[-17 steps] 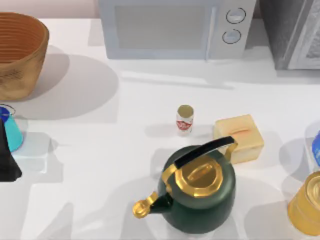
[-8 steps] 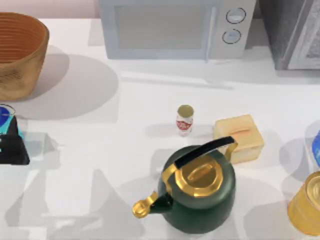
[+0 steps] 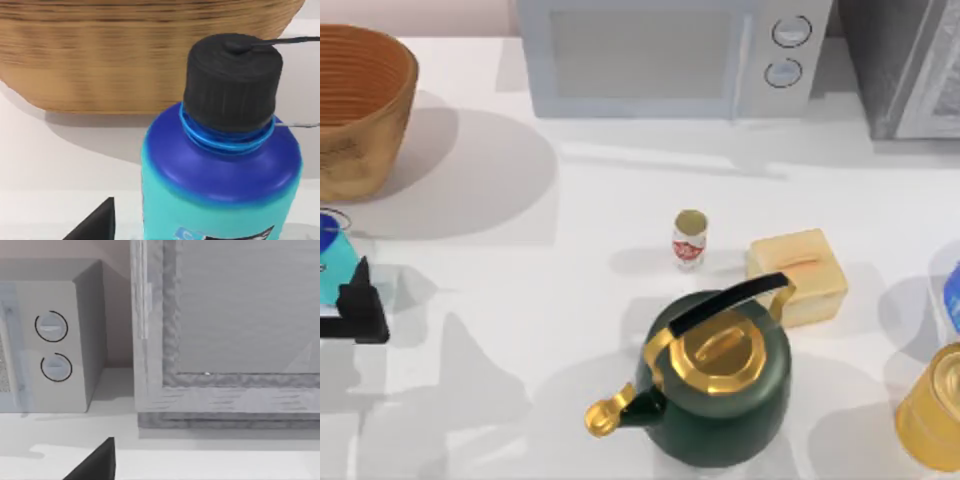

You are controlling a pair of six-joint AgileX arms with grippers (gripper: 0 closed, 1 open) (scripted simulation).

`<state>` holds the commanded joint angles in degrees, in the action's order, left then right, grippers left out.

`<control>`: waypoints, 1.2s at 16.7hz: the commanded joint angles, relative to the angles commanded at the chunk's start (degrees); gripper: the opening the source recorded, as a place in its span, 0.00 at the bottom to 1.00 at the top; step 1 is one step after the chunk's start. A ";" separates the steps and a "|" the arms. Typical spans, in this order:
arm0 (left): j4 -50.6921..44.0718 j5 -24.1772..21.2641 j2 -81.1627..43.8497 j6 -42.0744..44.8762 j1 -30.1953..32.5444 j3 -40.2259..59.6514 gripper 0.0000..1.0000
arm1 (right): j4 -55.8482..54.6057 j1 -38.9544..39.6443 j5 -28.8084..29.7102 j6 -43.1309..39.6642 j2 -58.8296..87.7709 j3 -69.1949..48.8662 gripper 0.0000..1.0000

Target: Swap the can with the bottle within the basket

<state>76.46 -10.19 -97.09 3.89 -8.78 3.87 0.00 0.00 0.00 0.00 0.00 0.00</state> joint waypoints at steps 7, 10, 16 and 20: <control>4.14 -0.57 -5.28 0.24 -0.50 0.32 1.00 | 0.00 0.00 0.00 0.00 0.00 0.00 1.00; 4.07 -0.32 -5.98 0.16 -0.15 0.99 1.00 | 0.00 0.00 0.00 0.00 0.00 0.00 1.00; 3.91 1.39 -15.23 -0.43 1.72 10.63 1.00 | 0.00 0.00 0.00 0.00 0.00 0.00 1.00; 3.72 1.87 -17.67 -0.60 2.26 13.29 1.00 | 0.00 0.00 0.00 0.00 0.00 0.00 1.00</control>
<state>80.18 -8.32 -114.76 3.29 -6.52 17.16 0.00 0.00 0.00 0.00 0.00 0.00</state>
